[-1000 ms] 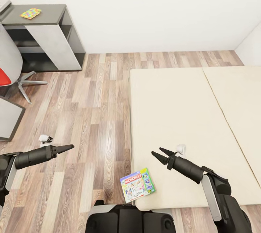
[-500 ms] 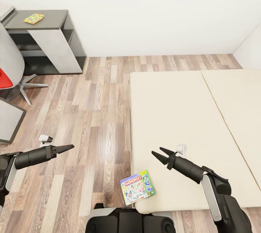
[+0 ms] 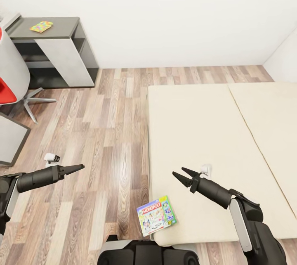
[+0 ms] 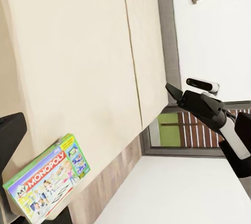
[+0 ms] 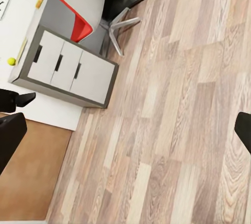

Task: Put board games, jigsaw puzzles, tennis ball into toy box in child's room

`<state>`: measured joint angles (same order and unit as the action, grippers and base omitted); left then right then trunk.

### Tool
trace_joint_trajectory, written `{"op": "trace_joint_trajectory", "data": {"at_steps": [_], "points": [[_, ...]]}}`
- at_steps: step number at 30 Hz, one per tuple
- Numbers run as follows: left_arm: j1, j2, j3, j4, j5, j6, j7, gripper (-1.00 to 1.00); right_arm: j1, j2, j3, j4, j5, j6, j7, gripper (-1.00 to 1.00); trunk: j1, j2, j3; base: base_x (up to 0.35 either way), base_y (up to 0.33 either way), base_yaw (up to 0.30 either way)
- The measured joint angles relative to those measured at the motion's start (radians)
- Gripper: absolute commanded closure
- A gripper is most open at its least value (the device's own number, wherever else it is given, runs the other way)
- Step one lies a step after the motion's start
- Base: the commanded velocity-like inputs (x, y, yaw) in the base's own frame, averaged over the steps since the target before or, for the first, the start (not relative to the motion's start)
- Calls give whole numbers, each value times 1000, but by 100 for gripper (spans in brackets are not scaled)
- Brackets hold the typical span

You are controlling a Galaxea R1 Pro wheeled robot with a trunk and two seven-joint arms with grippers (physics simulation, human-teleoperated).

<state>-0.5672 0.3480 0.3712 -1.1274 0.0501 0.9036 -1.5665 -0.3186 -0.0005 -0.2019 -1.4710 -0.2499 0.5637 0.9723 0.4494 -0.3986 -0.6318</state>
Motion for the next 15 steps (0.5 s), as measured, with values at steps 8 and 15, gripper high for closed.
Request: {"op": "trace_joint_trajectory", "data": {"at_steps": [8, 15], "points": [[0, 1, 0, 0, 0, 0, 0, -100, 0, -1, 0, 0, -1, 0, 3, -100, 0, 0, 13, 0, 0, 0], [0, 2, 1, 0, 0, 0, 0, -100, 0, -1, 0, 0, 1, 0, 3, -100, 0, 0, 25, 0, 0, 0]]}}
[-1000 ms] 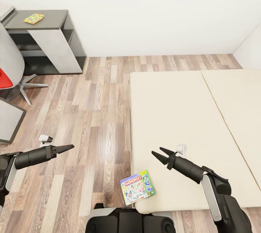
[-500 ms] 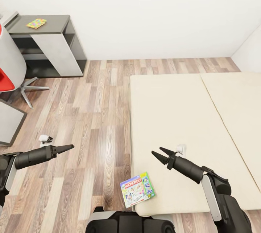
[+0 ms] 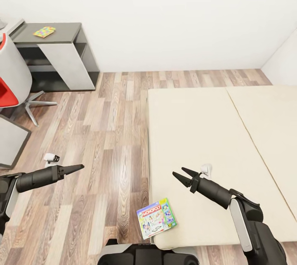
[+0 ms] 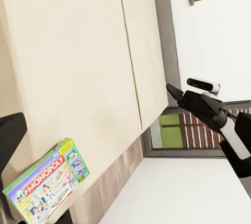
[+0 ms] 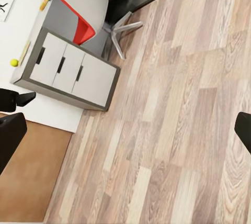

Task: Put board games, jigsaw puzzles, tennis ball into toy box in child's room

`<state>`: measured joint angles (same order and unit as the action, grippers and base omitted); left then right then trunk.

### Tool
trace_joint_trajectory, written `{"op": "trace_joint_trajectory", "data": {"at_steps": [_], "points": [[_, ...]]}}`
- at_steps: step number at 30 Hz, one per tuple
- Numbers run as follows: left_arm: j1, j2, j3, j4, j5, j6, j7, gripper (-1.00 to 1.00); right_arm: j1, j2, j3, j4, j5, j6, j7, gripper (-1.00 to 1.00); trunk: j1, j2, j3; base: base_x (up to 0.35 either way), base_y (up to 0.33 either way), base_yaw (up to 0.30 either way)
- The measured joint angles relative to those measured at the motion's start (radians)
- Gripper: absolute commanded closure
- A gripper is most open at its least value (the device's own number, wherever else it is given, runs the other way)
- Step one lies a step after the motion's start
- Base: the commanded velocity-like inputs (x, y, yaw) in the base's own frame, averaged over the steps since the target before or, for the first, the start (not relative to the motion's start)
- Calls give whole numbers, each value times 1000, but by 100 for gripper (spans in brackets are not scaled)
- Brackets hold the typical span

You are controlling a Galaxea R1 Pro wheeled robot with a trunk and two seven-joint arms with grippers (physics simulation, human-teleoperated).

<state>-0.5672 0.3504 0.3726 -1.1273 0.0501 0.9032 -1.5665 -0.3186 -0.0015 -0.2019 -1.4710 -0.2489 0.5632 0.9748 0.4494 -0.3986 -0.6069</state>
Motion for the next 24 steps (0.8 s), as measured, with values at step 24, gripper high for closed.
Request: {"op": "trace_joint_trajectory", "data": {"at_steps": [24], "points": [[0, 2, -1, 0, 0, 0, 0, -100, 0, -1, 0, 0, -2, 0, 1, -100, 0, 0, 40, 0, 0, 0]]}}
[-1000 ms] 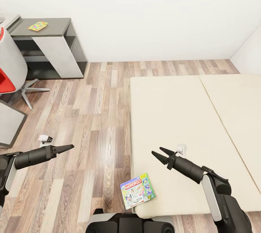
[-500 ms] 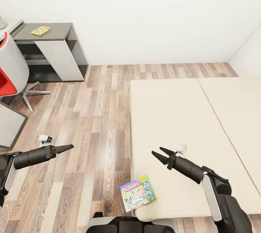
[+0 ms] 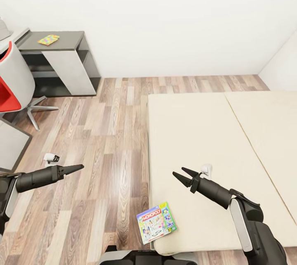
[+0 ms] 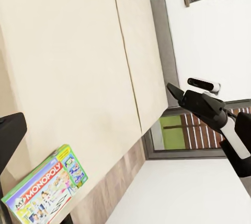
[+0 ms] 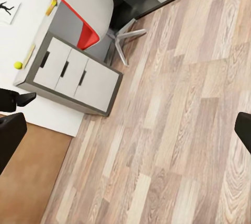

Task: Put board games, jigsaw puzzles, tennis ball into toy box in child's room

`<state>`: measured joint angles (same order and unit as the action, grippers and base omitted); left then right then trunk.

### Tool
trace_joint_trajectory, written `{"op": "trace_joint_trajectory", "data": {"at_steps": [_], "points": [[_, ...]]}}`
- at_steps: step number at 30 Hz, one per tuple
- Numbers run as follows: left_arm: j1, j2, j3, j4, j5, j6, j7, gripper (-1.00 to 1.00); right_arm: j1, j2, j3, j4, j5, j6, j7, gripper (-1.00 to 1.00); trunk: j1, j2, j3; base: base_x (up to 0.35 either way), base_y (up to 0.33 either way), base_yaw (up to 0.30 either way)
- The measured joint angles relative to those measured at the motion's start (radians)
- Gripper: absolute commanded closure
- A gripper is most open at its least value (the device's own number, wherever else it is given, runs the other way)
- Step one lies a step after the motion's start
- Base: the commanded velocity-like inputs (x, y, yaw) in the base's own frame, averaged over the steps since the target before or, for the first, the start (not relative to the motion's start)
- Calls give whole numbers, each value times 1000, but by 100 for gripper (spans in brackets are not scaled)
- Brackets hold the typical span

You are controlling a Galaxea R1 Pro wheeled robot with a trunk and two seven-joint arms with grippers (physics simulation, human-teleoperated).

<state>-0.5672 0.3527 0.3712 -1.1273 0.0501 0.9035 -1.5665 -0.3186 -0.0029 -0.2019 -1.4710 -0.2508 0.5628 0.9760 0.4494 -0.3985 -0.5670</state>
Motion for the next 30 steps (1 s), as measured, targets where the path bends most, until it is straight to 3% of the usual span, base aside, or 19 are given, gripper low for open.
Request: {"op": "trace_joint_trajectory", "data": {"at_steps": [30], "points": [[0, 0, 0, 0, 0, 0, 0, -100, 0, 0, 0, 10, 1, -1, -5, -100, 0, 0, 50, 0, 0, 0]]}}
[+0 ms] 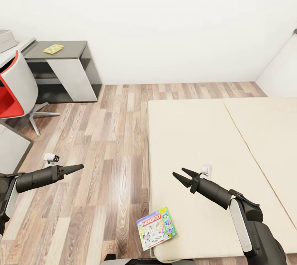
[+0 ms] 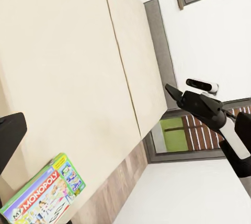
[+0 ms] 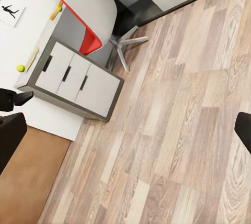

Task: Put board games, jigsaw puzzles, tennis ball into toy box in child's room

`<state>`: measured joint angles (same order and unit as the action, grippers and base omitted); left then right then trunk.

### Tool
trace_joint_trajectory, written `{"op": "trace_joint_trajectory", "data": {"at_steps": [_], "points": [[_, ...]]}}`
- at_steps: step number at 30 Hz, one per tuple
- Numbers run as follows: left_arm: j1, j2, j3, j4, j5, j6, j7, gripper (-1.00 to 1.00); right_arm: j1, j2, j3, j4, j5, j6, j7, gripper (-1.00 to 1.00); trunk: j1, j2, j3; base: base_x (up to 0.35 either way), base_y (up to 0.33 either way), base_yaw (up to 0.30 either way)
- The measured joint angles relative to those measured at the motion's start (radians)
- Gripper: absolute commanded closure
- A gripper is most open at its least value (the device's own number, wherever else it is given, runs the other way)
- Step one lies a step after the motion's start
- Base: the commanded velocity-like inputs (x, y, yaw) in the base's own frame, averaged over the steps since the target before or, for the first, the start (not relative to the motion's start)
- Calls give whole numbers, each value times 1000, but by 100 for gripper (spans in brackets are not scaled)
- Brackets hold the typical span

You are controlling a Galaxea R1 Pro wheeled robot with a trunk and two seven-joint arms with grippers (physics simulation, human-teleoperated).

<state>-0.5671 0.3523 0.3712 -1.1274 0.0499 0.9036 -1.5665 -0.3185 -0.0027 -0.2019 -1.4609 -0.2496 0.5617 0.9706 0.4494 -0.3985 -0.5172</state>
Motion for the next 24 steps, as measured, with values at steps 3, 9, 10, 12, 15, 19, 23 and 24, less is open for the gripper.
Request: {"op": "trace_joint_trajectory", "data": {"at_steps": [3, 9, 10, 12, 15, 19, 23, 24], "points": [[0, 0, 0, 0, -1, 0, 0, -100, 0, 0, 0, 2, 0, 0, 0, -100, 0, 0, 5, 0, 0, 0], [0, 0, 0, 0, -1, 0, 0, -100, 0, -1, 0, 4, 1, 0, -1, -100, 0, 0, 15, 0, 0, 0], [0, 0, 0, 0, -1, 0, 0, -100, 0, -1, 0, 4, 1, 0, -1, -100, 0, 0, 17, 0, 0, 0], [0, 0, 0, 0, -1, 0, 0, -100, 0, 0, 0, 4, 1, 0, -1, -100, 0, 0, 20, 0, 0, 0], [0, 0, 0, 0, -1, 0, 0, -100, 0, 0, 0, 4, 1, -1, -1, -100, 0, 0, 25, 0, 0, 0], [0, 0, 0, 0, -1, 0, 0, -100, 0, 0, 0, 5, 1, -1, -1, -100, 0, 0, 32, 0, 0, 0], [0, 0, 0, 0, -1, 0, 0, -100, 0, 1, 0, 7, 1, -1, -1, -100, 0, 0, 38, 0, 0, 0], [0, 0, 0, 0, -1, 0, 0, -100, 0, 1, 0, 8, 1, -1, -1, -100, 0, 0, 40, 0, 0, 0]]}}
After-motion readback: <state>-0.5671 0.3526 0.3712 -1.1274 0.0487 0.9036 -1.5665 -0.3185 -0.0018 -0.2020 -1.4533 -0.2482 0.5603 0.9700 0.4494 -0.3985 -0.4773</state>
